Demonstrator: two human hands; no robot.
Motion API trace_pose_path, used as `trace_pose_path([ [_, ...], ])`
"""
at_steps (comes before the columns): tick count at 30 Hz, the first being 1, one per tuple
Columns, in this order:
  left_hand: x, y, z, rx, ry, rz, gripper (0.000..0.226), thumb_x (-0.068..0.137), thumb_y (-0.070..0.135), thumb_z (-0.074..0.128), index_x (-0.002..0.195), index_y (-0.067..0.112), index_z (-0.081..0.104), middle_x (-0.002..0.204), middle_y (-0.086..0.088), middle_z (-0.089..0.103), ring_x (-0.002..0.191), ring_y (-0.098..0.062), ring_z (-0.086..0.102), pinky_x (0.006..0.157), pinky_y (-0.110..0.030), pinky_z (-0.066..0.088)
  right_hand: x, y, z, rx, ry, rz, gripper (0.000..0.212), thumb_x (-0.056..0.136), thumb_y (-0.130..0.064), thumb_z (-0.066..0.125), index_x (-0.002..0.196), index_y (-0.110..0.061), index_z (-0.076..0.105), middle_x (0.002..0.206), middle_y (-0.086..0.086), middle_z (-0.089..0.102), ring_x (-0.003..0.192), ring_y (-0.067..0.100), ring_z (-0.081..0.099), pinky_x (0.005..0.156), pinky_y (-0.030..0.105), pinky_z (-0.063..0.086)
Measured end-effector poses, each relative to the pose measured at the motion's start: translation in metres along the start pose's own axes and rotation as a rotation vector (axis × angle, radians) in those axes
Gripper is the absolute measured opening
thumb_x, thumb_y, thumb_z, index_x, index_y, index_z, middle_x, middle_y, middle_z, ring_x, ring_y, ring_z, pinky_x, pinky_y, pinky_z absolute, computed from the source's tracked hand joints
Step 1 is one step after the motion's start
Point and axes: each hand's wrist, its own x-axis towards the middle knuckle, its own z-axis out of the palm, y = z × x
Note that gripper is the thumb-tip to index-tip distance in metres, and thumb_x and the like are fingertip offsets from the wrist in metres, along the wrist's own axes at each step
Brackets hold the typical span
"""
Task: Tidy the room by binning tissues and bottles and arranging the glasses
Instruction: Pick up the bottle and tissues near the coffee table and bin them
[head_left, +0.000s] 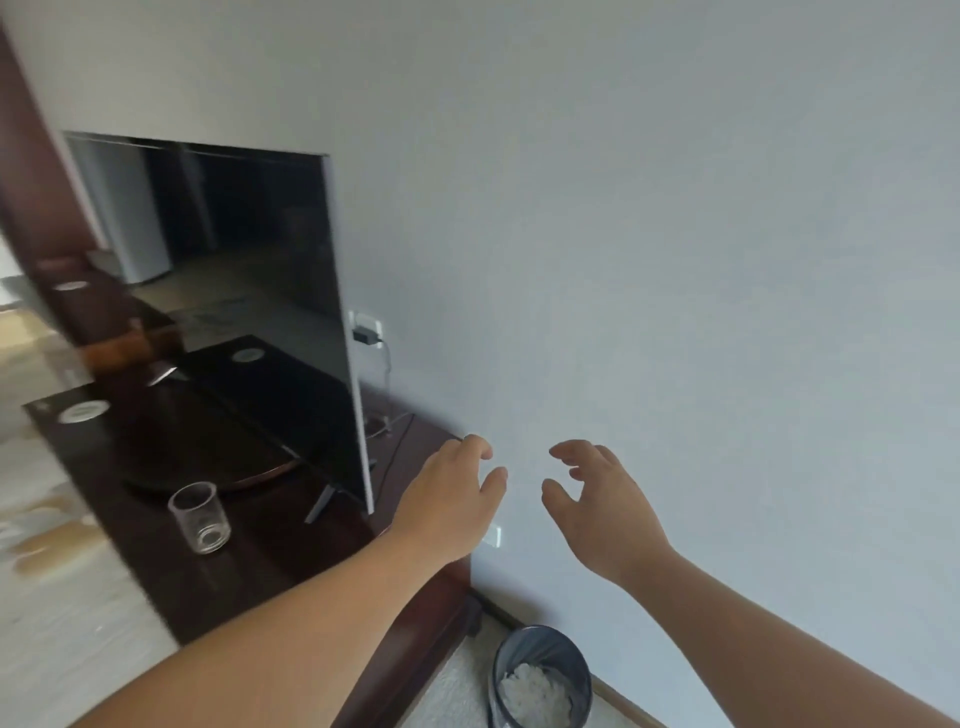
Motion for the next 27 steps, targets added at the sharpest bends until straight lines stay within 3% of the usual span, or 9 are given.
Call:
trace_pose_path([
  [5, -0.050, -0.006, -0.028, 0.022, 0.108, -0.100, 0.033, 0.097, 0.040, 0.043, 0.125, 0.023, 0.049, 0.119, 0.004, 0.051, 0.108, -0.015, 0.053, 0.088, -0.028, 0.043, -0.017, -0.012, 0.003, 0.034, -0.086, -0.129, 0.036, 0.092, -0.032, 0.055, 0.127, -0.028, 0.051, 0.128, -0.007, 0.051, 0.104, 0.011, 0.057, 0.090, 0.028, 0.046],
  [10, -0.099, -0.021, -0.065, 0.083, 0.178, -0.226, 0.033, 0.096, 0.041, 0.043, 0.123, 0.024, 0.050, 0.119, 0.004, 0.052, 0.107, -0.016, 0.052, 0.091, -0.035, 0.045, -0.033, -0.041, 0.018, 0.068, -0.180, -0.219, 0.040, 0.089, -0.031, 0.057, 0.129, -0.028, 0.051, 0.132, -0.007, 0.050, 0.112, 0.013, 0.055, 0.097, 0.032, 0.046],
  [14, -0.138, -0.039, -0.099, 0.123, 0.251, -0.302, 0.035, 0.095, 0.043, 0.043, 0.124, 0.026, 0.049, 0.121, 0.004, 0.052, 0.107, -0.014, 0.053, 0.091, -0.038, 0.049, -0.047, -0.082, 0.038, 0.089, -0.237, -0.316, 0.039, 0.093, -0.031, 0.054, 0.131, -0.027, 0.051, 0.130, -0.007, 0.050, 0.087, 0.001, 0.053, 0.080, 0.020, 0.040],
  [17, -0.170, -0.058, -0.127, 0.150, 0.324, -0.364, 0.035, 0.095, 0.044, 0.042, 0.123, 0.026, 0.050, 0.120, 0.005, 0.054, 0.102, -0.012, 0.055, 0.086, -0.034, 0.050, -0.061, -0.121, 0.060, 0.107, -0.276, -0.402, 0.037, 0.096, -0.033, 0.053, 0.132, -0.028, 0.050, 0.132, -0.008, 0.050, 0.087, 0.001, 0.050, 0.068, 0.008, 0.034],
  [20, -0.209, -0.083, -0.159, 0.165, 0.377, -0.441, 0.035, 0.096, 0.042, 0.043, 0.124, 0.023, 0.049, 0.120, 0.004, 0.053, 0.106, -0.014, 0.054, 0.086, -0.031, 0.046, -0.080, -0.166, 0.087, 0.112, -0.345, -0.481, 0.038, 0.096, -0.034, 0.053, 0.134, -0.029, 0.048, 0.134, -0.009, 0.049, 0.092, 0.002, 0.051, 0.076, 0.013, 0.037],
  [27, -0.322, -0.169, -0.240, 0.164, 0.457, -0.597, 0.033, 0.095, 0.043, 0.043, 0.122, 0.025, 0.049, 0.123, 0.004, 0.052, 0.115, -0.015, 0.050, 0.094, -0.040, 0.044, -0.144, -0.282, 0.166, 0.155, -0.476, -0.625, 0.040, 0.095, -0.034, 0.056, 0.133, -0.029, 0.049, 0.132, -0.011, 0.050, 0.098, 0.003, 0.052, 0.086, 0.019, 0.042],
])
